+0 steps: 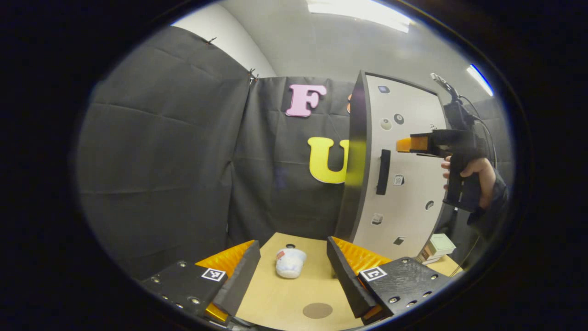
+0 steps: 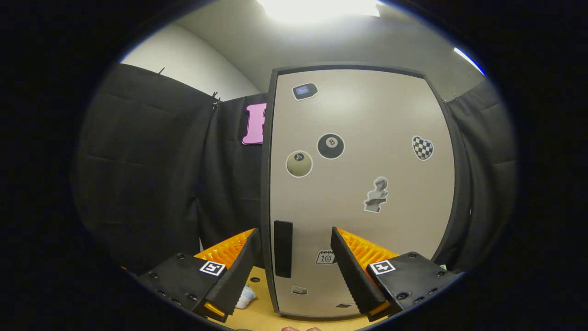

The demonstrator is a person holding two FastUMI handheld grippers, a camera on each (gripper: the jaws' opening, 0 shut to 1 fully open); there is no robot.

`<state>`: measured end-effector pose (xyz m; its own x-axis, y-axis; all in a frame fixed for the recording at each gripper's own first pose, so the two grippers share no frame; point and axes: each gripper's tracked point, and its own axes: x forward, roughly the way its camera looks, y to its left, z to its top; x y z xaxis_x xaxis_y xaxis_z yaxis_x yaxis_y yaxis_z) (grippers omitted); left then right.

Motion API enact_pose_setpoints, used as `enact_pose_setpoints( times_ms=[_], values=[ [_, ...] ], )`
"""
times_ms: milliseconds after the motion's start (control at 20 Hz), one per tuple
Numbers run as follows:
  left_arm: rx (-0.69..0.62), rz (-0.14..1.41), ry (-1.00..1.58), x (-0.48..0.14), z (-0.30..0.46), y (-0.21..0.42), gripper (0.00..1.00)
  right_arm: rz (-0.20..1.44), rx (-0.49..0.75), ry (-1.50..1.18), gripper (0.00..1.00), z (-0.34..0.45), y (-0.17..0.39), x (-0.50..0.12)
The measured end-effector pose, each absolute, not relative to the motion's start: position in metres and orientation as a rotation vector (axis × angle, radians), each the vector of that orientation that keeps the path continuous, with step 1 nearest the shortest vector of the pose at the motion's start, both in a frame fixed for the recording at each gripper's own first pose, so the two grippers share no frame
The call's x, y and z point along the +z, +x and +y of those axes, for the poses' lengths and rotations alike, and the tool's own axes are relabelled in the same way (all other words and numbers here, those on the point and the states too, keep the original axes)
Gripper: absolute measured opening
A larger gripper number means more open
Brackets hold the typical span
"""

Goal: Open the cabinet door with the right hand, grasp the bottle in the cabinet with the left hand and place it on the coaster, then close the cabinet door with the right hand.

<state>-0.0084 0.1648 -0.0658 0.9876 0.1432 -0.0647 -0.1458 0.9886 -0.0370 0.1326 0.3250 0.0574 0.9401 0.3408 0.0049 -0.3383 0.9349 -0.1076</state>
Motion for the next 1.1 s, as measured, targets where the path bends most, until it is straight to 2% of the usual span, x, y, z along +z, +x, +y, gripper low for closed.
enact_pose_setpoints(
  times_ms=[500,600,700,750,850,950,1050,1100],
  values=[
    [0.171,0.104,-0.078,-0.097,0.208,-0.011,0.89,0.128,0.243,-0.102,0.96,0.353,0.19,-0.006],
    [0.179,0.11,-0.098,-0.102,0.214,-0.013,0.89,0.145,0.225,-0.114,0.86,0.354,0.195,-0.013],
    [0.189,0.112,-0.114,-0.105,0.22,-0.016,0.89,0.162,0.223,-0.123,0.84,0.358,0.198,-0.02],
    [0.199,0.116,-0.114,-0.106,0.224,-0.017,0.89,0.168,0.213,-0.123,0.8,0.358,0.198,-0.022],
    [0.212,0.122,-0.112,-0.11,0.226,-0.017,0.88,0.176,0.204,-0.118,0.55,0.359,0.202,-0.026],
    [0.206,0.116,-0.124,-0.107,0.223,-0.018,0.89,0.193,0.205,-0.105,0.52,0.36,0.203,-0.031],
    [0.198,0.11,-0.123,-0.108,0.222,-0.022,0.89,0.191,0.187,-0.094,0.36,0.358,0.202,-0.028],
    [0.195,0.109,-0.117,-0.108,0.221,-0.022,0.89,0.19,0.186,-0.094,0.35,0.358,0.203,-0.029]
  ],
)
